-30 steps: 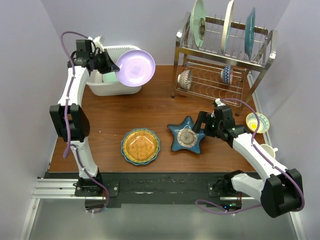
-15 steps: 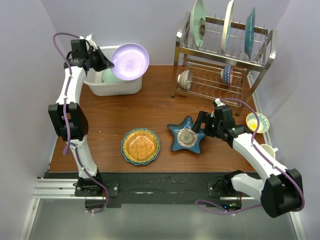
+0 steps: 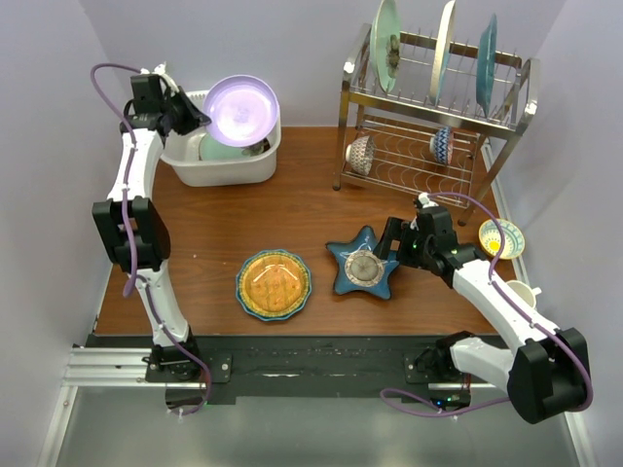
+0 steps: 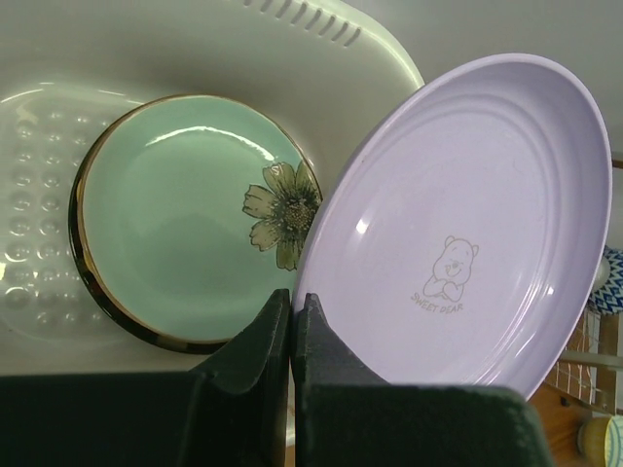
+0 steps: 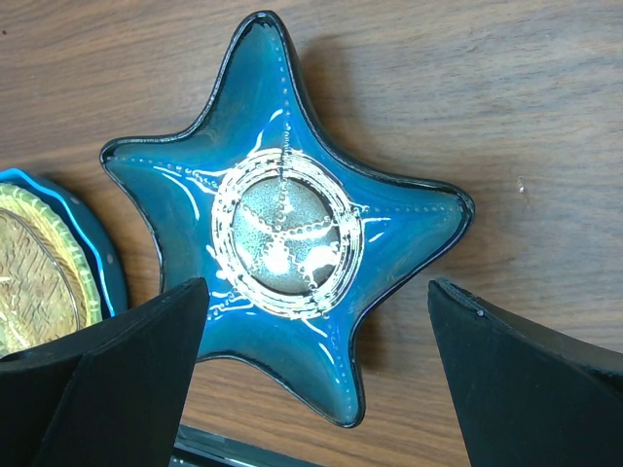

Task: Place the plates into the plastic bin on the countertop
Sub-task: Place the plate in the plastic bin.

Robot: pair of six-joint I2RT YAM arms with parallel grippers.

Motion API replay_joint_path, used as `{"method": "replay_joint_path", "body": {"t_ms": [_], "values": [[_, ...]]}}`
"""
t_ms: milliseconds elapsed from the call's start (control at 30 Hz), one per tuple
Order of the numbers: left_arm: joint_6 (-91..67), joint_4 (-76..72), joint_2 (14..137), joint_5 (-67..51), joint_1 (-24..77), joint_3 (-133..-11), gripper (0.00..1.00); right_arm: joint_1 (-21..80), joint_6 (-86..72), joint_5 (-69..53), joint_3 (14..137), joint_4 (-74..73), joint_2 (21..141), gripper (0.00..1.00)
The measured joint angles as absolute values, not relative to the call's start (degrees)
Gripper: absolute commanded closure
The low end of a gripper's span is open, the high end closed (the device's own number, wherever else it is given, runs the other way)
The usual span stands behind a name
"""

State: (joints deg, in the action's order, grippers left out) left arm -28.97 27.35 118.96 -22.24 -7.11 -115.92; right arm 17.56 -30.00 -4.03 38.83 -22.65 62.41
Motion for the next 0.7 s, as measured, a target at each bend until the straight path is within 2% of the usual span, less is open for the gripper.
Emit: {"method": "replay_joint_path", "body": {"t_ms": [700], "values": [[-30.9,22.1,123.9,-15.6,-8.7,-114.4,1.00,17.6,-29.8,-4.0,37.9,-22.7,62.2,0.01]]}}
